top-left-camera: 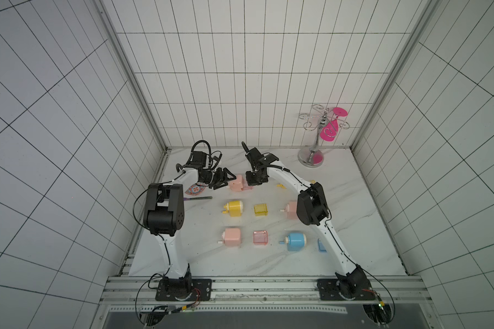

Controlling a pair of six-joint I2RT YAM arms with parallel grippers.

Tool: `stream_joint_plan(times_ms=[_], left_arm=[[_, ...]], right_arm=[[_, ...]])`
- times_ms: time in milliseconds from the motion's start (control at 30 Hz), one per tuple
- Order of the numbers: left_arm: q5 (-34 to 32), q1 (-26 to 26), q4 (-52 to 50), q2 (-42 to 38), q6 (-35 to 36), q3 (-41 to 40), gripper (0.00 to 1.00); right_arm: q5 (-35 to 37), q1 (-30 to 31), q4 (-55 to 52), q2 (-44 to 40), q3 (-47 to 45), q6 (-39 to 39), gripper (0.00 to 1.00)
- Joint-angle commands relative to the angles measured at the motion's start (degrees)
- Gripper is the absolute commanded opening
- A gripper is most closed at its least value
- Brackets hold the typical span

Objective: Put the tray back into the pencil sharpener
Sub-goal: Close the container of the pencil sharpener.

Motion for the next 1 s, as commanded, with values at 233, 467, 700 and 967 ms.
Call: stream_joint_plan(times_ms=[233,467,700,967], left_arm=[[0.63,-1.26,-1.12,0.3,2.19,1.88,0.74],[0.74,-1.32,-1.67,0.73,2.61,1.98,0.74],[0.92,-1.22,-2.17,0.91,3.14,2.27,0.74],[0.92,-1.34,-2.16,1.08,3.1,2.36,0.74]], right_arm=[[-0.54,0.59,-0.08,-2.94,-2.36,2.79,0.12],[-1.78,0.45,0.29,-3.08,-2.81,4.49,0.14],[-4.07,0.01,2.87,-4.29,-5.89,6.98,0.14],[-5.48,-0.3,4.01,-4.56,-6.86,7.11,0.21]])
